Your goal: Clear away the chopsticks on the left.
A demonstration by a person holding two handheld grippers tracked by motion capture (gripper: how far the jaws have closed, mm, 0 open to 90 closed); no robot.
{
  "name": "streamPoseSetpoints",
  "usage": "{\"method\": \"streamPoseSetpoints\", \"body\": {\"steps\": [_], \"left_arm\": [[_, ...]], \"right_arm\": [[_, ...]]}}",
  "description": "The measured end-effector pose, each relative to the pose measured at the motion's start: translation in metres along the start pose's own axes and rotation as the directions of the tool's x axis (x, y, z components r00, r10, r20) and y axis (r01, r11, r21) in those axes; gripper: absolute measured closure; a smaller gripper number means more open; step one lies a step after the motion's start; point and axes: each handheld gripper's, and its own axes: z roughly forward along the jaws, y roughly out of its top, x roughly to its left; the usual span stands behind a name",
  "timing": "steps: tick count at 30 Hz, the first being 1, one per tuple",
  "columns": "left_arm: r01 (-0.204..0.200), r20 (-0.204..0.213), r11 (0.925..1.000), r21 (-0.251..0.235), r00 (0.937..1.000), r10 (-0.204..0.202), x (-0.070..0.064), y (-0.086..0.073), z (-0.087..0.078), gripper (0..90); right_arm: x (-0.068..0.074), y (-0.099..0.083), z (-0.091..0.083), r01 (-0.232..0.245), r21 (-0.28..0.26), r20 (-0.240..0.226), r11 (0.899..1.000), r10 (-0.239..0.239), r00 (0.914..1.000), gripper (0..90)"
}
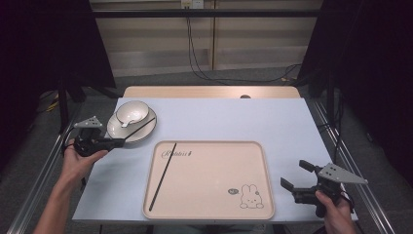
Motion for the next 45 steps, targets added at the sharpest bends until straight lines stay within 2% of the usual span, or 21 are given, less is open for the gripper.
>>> {"method": "streamPoseSetpoints", "body": {"steps": [4,6,8,11,14,15,21,23,28,30,33,37,38,40,41,42,44,45], "left_arm": [[0.059,0.001,0.9977,-0.034,0.9983,-0.059,-0.012,-0.003,-0.004,85.8],[0.069,-0.007,0.9964,-0.050,0.9976,-0.069,-0.020,-0.004,-0.004,85.8],[0.075,-0.018,0.9962,-0.046,0.9970,-0.076,-0.028,-0.004,-0.003,85.8],[0.111,-0.031,0.9924,-0.053,0.9932,-0.112,-0.043,-0.003,-0.003,85.9],[0.129,-0.034,0.9904,-0.051,0.9908,-0.131,-0.055,-0.002,-0.003,85.9],[0.139,-0.049,0.9886,-0.058,0.9886,-0.142,-0.062,-0.002,-0.002,85.9],[0.219,-0.039,0.9730,-0.072,0.9742,-0.223,-0.084,-0.008,0.005,85.9],[0.222,-0.039,0.9731,-0.062,0.9737,-0.224,-0.090,-0.009,0.006,85.9],[0.245,-0.070,0.9661,-0.081,0.9655,-0.251,-0.105,-0.009,0.006,85.9],[0.237,-0.067,0.9679,-0.085,0.9679,-0.242,-0.113,-0.008,0.006,85.9],[0.235,-0.064,0.9674,-0.094,0.9682,-0.242,-0.121,-0.004,0.006,85.9],[0.263,-0.073,0.9590,-0.104,0.9597,-0.272,-0.131,0.001,0.007,85.9],[0.274,-0.083,0.9564,-0.103,0.9557,-0.282,-0.133,0.002,0.008,85.9],[0.291,-0.070,0.9510,-0.104,0.9517,-0.299,-0.140,0.003,0.012,85.9],[0.306,-0.075,0.9460,-0.107,0.9463,-0.315,-0.142,0.003,0.014,85.9],[0.301,-0.099,0.9478,-0.104,0.9451,-0.311,-0.146,0.003,0.018,85.9],[0.314,-0.114,0.9440,-0.101,0.9391,-0.324,-0.150,0.001,0.024,85.8],[0.323,-0.124,0.9405,-0.105,0.9341,-0.335,-0.152,0.000,0.028,85.8]], "right_arm": [[0.000,0.000,0.000,-0.002,0.004,-0.006,1.000,0.002,1.0000,2.9],[0.000,0.000,0.000,-0.003,0.001,-0.005,1.000,0.003,1.0000,2.9],[0.000,0.000,0.000,-0.002,0.003,-0.007,1.000,0.002,1.0000,2.9],[0.000,0.000,0.000,-0.003,0.002,-0.007,1.000,0.003,1.0000,2.9],[0.000,0.000,0.000,0.003,0.001,-0.005,1.000,-0.003,1.0000,2.9],[0.000,0.000,0.000,0.005,0.000,-0.005,1.000,-0.005,1.0000,2.9],[0.001,0.000,0.000,0.007,-0.001,-0.004,1.000,-0.007,1.0000,2.9],[0.001,0.000,0.000,0.007,-0.001,-0.003,1.000,-0.007,1.0000,2.9],[0.001,0.000,0.000,0.005,0.002,-0.012,1.000,-0.005,0.9999,2.9],[0.002,0.000,0.001,0.004,0.003,-0.011,1.000,-0.004,0.9999,2.9],[0.002,0.000,0.001,0.002,0.002,-0.012,1.000,-0.002,0.9999,2.9],[0.002,0.000,0.001,0.004,0.001,-0.014,1.000,-0.004,0.9999,2.9],[0.002,0.000,0.000,0.002,0.002,-0.016,1.000,-0.002,0.9999,2.9],[0.002,0.000,0.000,0.004,0.001,-0.015,1.000,-0.004,0.9999,2.9],[0.002,0.000,0.001,0.003,0.003,-0.013,1.000,-0.003,0.9999,2.9],[0.002,0.000,0.001,0.001,0.004,-0.014,1.000,-0.001,0.9999,2.9],[0.002,0.000,0.001,0.003,0.003,-0.015,1.000,-0.003,0.9999,2.9],[0.002,0.000,0.001,0.004,0.003,-0.016,1.000,-0.004,0.9999,2.9]]}}
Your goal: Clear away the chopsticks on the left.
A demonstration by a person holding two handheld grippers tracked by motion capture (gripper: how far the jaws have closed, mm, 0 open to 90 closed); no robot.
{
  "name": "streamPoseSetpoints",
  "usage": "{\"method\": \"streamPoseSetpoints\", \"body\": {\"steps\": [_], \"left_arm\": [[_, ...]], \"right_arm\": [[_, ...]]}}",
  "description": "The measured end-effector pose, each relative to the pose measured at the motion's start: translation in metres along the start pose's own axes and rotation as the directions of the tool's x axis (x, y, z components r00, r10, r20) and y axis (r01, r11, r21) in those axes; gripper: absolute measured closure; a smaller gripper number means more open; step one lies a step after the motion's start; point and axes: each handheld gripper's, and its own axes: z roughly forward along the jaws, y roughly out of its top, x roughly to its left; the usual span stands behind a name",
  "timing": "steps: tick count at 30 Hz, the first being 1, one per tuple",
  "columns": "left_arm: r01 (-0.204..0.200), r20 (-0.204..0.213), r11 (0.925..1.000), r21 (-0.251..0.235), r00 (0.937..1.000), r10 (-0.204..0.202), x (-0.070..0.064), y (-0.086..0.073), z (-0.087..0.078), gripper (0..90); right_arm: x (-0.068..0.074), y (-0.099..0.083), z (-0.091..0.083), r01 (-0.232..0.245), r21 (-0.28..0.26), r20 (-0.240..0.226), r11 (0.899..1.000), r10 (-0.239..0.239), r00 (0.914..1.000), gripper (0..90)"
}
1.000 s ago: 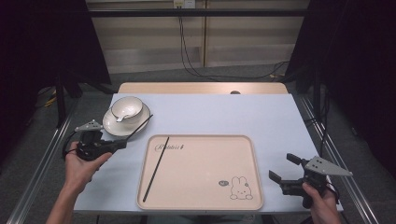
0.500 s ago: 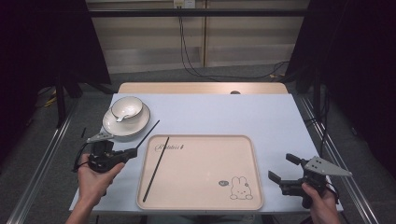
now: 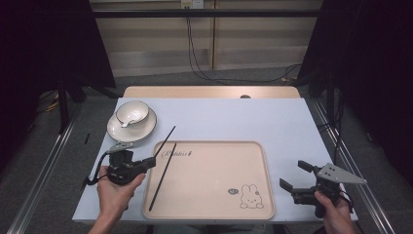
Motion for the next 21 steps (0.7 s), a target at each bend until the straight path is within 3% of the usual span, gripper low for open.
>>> {"method": "streamPoseSetpoints", "body": {"steps": [3,10,17,20,21], "left_arm": [[0.020,-0.008,0.9997,0.011,0.9998,-0.020,-0.005,-0.006,0.009,85.8],[0.015,-0.023,0.9981,0.060,0.9997,-0.013,-0.013,-0.013,0.026,85.8],[0.025,-0.070,0.9945,0.101,0.9974,-0.018,-0.018,-0.021,0.043,85.8],[0.031,-0.070,0.9927,0.116,0.9973,-0.023,-0.019,-0.026,0.044,85.8],[0.035,-0.088,0.9930,0.113,0.9958,-0.025,-0.019,-0.028,0.043,85.8]], "right_arm": [[0.000,0.000,0.000,-0.001,0.001,0.001,1.000,0.001,1.0000,2.9],[0.000,0.000,0.000,0.000,0.002,-0.002,1.000,0.000,1.0000,2.9],[0.000,0.000,0.001,-0.002,0.002,0.002,1.000,0.002,1.0000,2.9],[0.000,0.000,0.001,-0.001,0.003,-0.003,1.000,0.001,1.0000,2.9],[0.000,0.000,0.001,0.002,0.004,-0.004,1.000,-0.002,1.0000,2.9]]}}
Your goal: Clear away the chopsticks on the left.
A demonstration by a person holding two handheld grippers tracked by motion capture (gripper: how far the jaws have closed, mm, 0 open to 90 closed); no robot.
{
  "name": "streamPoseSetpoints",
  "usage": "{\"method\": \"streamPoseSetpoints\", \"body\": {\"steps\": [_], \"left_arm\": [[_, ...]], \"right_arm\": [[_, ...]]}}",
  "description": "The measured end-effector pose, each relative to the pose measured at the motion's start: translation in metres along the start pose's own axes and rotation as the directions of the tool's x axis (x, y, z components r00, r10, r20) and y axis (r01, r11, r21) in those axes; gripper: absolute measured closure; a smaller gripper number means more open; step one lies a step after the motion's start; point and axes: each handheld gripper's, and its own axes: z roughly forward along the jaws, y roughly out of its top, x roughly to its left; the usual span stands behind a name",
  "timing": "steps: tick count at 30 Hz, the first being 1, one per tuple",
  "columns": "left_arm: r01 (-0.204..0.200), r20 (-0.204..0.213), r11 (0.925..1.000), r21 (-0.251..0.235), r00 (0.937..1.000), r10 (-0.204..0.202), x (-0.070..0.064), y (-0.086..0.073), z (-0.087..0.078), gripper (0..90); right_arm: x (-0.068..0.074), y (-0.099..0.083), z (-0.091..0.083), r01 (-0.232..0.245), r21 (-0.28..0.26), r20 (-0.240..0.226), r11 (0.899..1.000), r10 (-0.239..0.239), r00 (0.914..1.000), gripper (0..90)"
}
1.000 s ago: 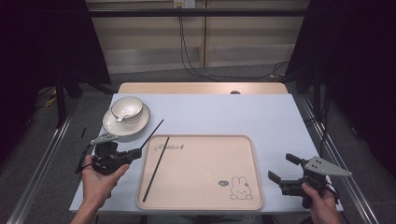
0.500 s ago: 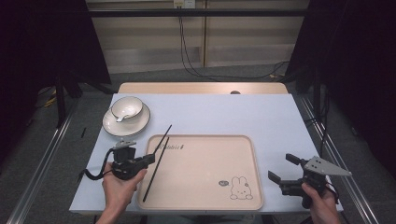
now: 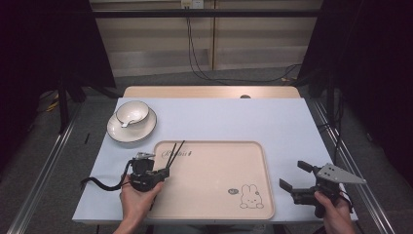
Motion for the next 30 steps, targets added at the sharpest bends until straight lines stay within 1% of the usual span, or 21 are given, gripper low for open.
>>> {"method": "streamPoseSetpoints", "body": {"steps": [1,4,6,8,9,11,12,13,14,17,18,22,23,24,25,26,27,29,30], "left_arm": [[0.002,-0.014,1.0000,0.000,0.9999,-0.002,0.001,-0.001,0.000,85.8],[0.003,-0.027,0.9999,0.014,0.9996,-0.003,0.001,-0.003,0.003,85.7],[0.013,-0.028,0.9994,0.031,0.9995,-0.012,0.000,-0.002,0.008,85.7],[0.018,-0.032,0.9993,0.034,0.9993,-0.017,-0.001,0.000,0.012,85.6],[0.015,-0.040,0.9992,0.037,0.9991,-0.014,-0.001,-0.001,0.014,85.5],[-0.002,-0.046,0.9984,0.057,0.9989,0.004,0.000,-0.002,0.016,85.4],[0.002,-0.048,0.9982,0.059,0.9988,0.001,-0.001,-0.002,0.017,85.2],[-0.004,-0.051,0.9983,0.057,0.9987,0.007,-0.001,-0.002,0.017,85.1],[0.002,-0.052,0.9987,0.052,0.9987,0.001,-0.002,-0.002,0.018,85.2],[-0.004,-0.052,0.9989,0.046,0.9986,0.007,-0.002,-0.003,0.019,85.1],[-0.014,-0.049,0.9989,0.046,0.9987,0.016,-0.002,-0.003,0.019,85.0],[-0.024,-0.043,0.9989,0.041,0.9988,0.026,-0.003,-0.003,0.019,81.7],[-0.030,-0.041,0.9986,0.044,0.9987,0.031,-0.003,-0.003,0.019,81.4],[-0.049,-0.038,0.9974,0.053,0.9980,0.051,-0.002,-0.003,0.018,81.4],[-0.055,-0.038,0.9970,0.054,0.9976,0.058,-0.002,-0.003,0.018,81.4],[-0.052,-0.030,0.9975,0.049,0.9981,0.053,-0.002,-0.003,0.019,81.1],[-0.065,-0.024,0.9963,0.056,0.9975,0.067,-0.002,-0.003,0.018,79.4],[-0.076,-0.011,0.9956,0.056,0.9970,0.076,-0.002,-0.002,0.018,75.7],[-0.082,-0.013,0.9951,0.055,0.9965,0.083,-0.002,-0.002,0.018,75.3]], "right_arm": [[0.000,0.000,0.000,0.002,0.000,-0.001,1.000,-0.002,1.0000,2.9],[0.001,0.000,0.000,0.004,0.001,0.000,1.000,-0.004,1.0000,2.9],[0.001,0.000,0.000,0.003,0.000,0.000,1.000,-0.003,1.0000,2.9],[0.000,0.000,0.000,0.001,0.002,0.002,1.000,-0.001,1.0000,2.6],[0.000,0.000,0.000,0.002,0.001,0.005,1.000,-0.002,1.0000,2.6],[0.000,0.000,0.000,-0.001,0.001,0.001,1.000,0.001,1.0000,2.6],[0.000,0.000,-0.001,0.000,0.000,0.003,1.000,0.000,1.0000,2.6],[0.000,0.000,-0.001,0.001,0.000,0.003,1.000,-0.001,1.0000,2.6],[0.000,0.000,-0.001,0.002,0.000,0.004,1.000,-0.002,1.0000,2.6],[0.000,0.000,0.000,0.003,0.003,-0.001,1.000,-0.003,1.0000,2.6],[0.001,0.000,0.000,0.004,0.004,0.000,1.000,-0.004,1.0000,2.4],[0.001,0.000,0.000,0.006,0.004,-0.001,1.000,-0.006,1.0000,2.3],[0.001,0.000,0.000,0.006,0.003,0.003,1.000,-0.006,1.0000,2.3],[0.000,0.000,0.000,0.008,0.002,0.005,1.000,-0.008,1.0000,2.3],[0.000,0.000,0.000,0.006,0.002,0.004,1.000,-0.006,1.0000,2.3],[0.000,0.000,0.000,0.005,0.001,0.002,1.000,-0.005,1.0000,2.3],[0.000,0.000,0.000,0.005,0.001,0.001,1.000,-0.005,1.0000,2.3],[0.000,0.000,0.000,0.007,0.003,0.003,1.000,-0.007,1.0000,2.3],[0.000,0.000,0.000,0.006,0.003,0.001,1.000,-0.006,1.0000,2.4]]}}
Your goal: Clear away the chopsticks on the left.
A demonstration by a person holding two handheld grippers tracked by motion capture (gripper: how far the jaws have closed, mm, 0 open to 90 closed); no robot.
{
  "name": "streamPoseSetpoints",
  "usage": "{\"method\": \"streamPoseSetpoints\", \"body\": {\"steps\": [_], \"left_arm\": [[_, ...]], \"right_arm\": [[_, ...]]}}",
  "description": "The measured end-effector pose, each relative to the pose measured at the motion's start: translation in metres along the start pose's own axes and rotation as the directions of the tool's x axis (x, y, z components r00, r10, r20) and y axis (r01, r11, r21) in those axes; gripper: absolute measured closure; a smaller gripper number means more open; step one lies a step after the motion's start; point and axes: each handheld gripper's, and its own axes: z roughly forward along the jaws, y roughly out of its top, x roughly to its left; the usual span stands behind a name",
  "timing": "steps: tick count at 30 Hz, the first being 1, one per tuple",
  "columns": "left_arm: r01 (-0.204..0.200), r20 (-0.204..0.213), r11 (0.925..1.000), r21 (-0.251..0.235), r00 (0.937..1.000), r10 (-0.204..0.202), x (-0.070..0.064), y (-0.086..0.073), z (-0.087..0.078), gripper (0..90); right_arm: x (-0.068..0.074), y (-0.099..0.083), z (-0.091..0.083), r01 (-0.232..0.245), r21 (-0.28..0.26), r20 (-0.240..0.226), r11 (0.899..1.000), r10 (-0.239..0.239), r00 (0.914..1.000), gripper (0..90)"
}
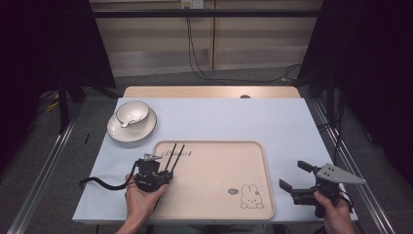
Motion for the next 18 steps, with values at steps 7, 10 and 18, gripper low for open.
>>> {"method": "streamPoseSetpoints", "body": {"steps": [7,10,18], "left_arm": [[-0.070,0.062,0.9971,-0.030,0.9955,0.071,0.001,0.004,-0.006,54.9],[-0.099,0.094,0.9910,-0.090,0.9898,0.107,0.001,0.006,-0.012,42.3],[-0.192,0.107,0.9595,-0.206,0.9702,0.217,0.011,0.006,-0.034,6.6]], "right_arm": [[0.000,0.000,0.000,-0.001,-0.001,-0.005,1.000,0.001,1.0000,2.3],[0.000,0.000,0.000,-0.002,-0.002,-0.003,1.000,0.002,1.0000,2.3],[0.000,0.000,-0.001,-0.005,-0.007,0.000,1.000,0.005,1.0000,2.4]]}}
